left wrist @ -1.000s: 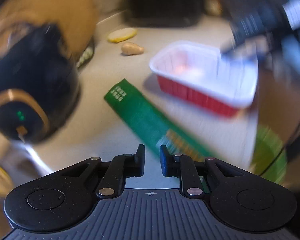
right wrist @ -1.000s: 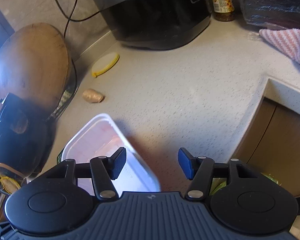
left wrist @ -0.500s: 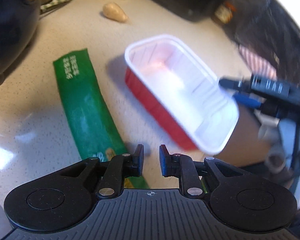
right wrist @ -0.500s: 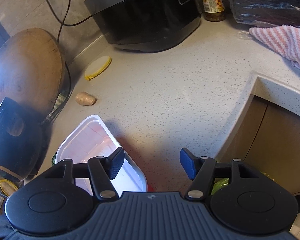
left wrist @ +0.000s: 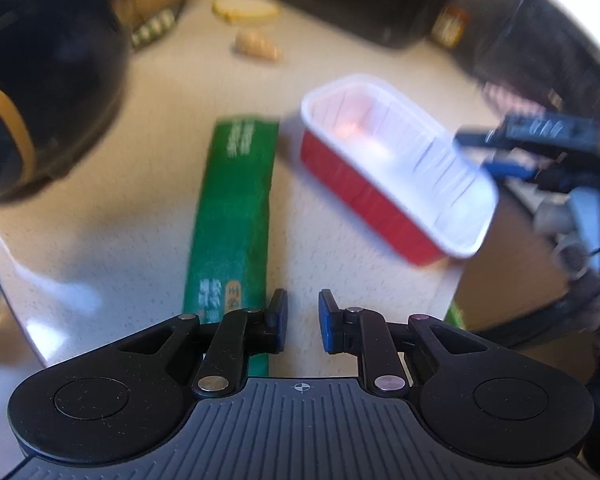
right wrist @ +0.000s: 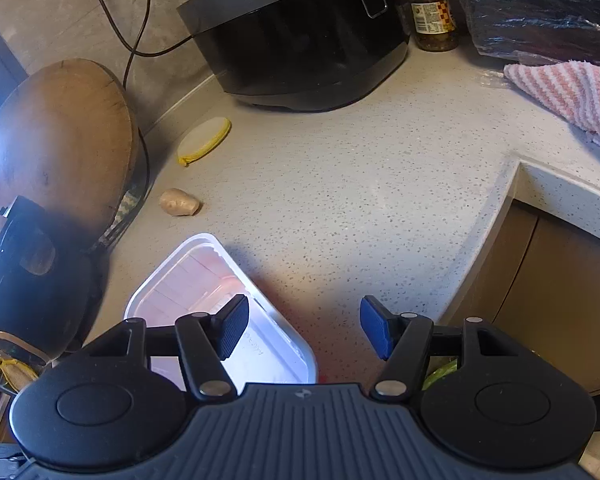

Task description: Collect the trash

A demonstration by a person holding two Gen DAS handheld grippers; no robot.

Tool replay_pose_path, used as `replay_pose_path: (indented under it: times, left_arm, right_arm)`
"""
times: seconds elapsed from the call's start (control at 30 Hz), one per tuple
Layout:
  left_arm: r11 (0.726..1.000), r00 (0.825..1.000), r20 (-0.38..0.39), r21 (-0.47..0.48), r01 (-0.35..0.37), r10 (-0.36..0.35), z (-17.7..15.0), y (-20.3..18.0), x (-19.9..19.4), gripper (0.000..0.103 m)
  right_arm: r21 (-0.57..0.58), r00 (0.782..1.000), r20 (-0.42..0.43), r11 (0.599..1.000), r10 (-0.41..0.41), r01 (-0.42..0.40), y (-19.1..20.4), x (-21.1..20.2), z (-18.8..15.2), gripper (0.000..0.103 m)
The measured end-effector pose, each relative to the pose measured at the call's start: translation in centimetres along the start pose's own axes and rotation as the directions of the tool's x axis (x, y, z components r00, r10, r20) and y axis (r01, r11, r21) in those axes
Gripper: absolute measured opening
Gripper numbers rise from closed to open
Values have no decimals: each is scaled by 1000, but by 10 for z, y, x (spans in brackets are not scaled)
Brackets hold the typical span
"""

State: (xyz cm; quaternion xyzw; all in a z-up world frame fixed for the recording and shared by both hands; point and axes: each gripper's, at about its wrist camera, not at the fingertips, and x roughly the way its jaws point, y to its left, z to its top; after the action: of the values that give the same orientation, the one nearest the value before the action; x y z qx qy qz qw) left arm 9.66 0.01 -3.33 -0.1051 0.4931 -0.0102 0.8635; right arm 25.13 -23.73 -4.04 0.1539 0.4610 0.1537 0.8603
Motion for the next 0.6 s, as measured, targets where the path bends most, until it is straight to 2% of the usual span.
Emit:
replay_pose_path:
  times: [0.07,0.1,0.13,0.2,0.23,0.27,0.37,0.6]
  left_arm:
    - [998,993,105,13,-55,53,4,-3,-11,19]
    - [994,984,153,45,-99,91,6,-7,-12,19]
    - [982,971,189,88,-165,146,7,-11,-9,20]
    - [942,943,219,167,-291,252,6,-19,5,20]
    - [928,938,212,198,-315,273,6,-21,13,20]
    - [926,943,190,215,-311,273,6,-22,20,20]
    - [955,969,122,182,-235,216,3,-16,32,25]
    - [977,981,138,145,-158,138,2,-10,31,27]
  right_arm:
    - [0,1000,-5,1000,0,0,0,2,-1,62]
    - [3,1000,-10,1000,1,-1,-1,4,-1,62]
    - [4,1000,-15,1000,2,-2,-1,5,-2,62]
    - [-2,1000,-21,1000,7,-7,0,7,-3,62]
    - [-6,1000,-23,1000,10,-11,1,7,-3,62]
    - [-10,1000,-25,1000,13,-14,2,7,-4,62]
    - [-13,999,-30,1000,19,-20,2,7,-5,62]
    - [-15,999,-46,1000,20,-20,-4,8,-9,62]
